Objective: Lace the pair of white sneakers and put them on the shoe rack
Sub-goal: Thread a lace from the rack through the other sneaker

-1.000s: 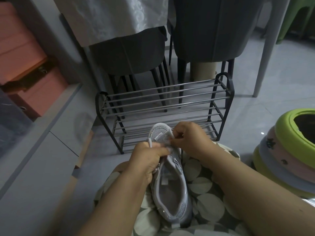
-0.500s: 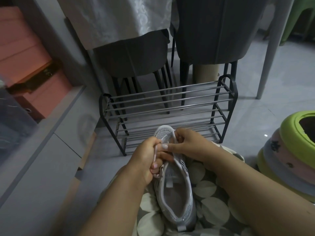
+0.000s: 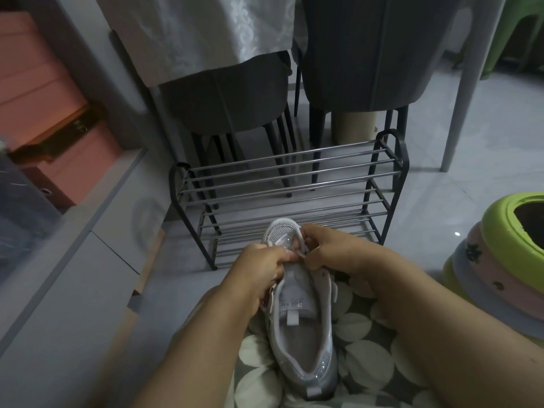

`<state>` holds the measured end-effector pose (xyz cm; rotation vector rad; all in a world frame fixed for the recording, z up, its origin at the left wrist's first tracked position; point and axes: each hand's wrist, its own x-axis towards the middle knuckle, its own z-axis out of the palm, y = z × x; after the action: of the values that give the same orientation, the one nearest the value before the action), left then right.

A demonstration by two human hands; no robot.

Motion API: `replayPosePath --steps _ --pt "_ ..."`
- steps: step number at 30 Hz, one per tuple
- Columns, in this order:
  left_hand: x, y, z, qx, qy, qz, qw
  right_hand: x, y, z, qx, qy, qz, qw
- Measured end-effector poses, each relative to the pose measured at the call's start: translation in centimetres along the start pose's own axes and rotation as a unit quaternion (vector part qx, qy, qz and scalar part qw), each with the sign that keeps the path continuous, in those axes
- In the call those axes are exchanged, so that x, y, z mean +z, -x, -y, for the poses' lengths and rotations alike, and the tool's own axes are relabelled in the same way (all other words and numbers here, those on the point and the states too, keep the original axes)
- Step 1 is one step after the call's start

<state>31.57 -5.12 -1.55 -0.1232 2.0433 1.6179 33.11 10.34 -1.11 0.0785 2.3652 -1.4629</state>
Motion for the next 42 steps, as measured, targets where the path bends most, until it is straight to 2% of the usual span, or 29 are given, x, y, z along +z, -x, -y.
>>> replayPosePath --steps 3,6,24,28,30,34,36,39,42 --pt "0.3 -0.3 0.9 0.071 -0.063 -0.03 0.995 -0.1 0.2 -0.1 -0.005 -0.022 -0.001 1.0" --pt "0.4 -0.7 1.4 0.102 -0.11 -0.048 0.988 -0.3 0.1 -0.4 -0.01 -0.032 0.007 0.999" --pt "0.7 -1.7 2.0 0.13 -0.167 -0.108 0.972 -0.9 -0.1 -1.1 -0.02 -0.003 0.014 1.0" --pt "0.8 -1.6 2.0 0.144 -0.192 -0.119 0.963 -1.0 0.1 -1.3 -0.029 -0.054 0.023 0.998" --pt "0.8 -1.5 1.9 0.153 -0.234 -0.125 0.952 -1.0 -0.1 -1.6 -0.031 -0.06 0.028 0.997" --pt "1.2 -0.9 1.4 0.182 -0.378 -0.127 0.899 -0.8 -0.3 -2.0 -0.029 -0.079 0.02 0.996" --pt "1.2 -0.7 1.2 0.191 -0.412 -0.118 0.883 -0.9 -0.3 -1.9 -0.033 -0.079 0.022 0.996" --pt "0.8 -0.5 0.9 0.184 -0.401 -0.093 0.893 -1.1 0.0 -1.7 -0.027 -0.069 0.032 0.997" --pt "0.0 -0.1 0.5 0.167 -0.334 -0.067 0.925 -1.3 0.0 -1.7 -0.021 -0.074 0.03 0.997"
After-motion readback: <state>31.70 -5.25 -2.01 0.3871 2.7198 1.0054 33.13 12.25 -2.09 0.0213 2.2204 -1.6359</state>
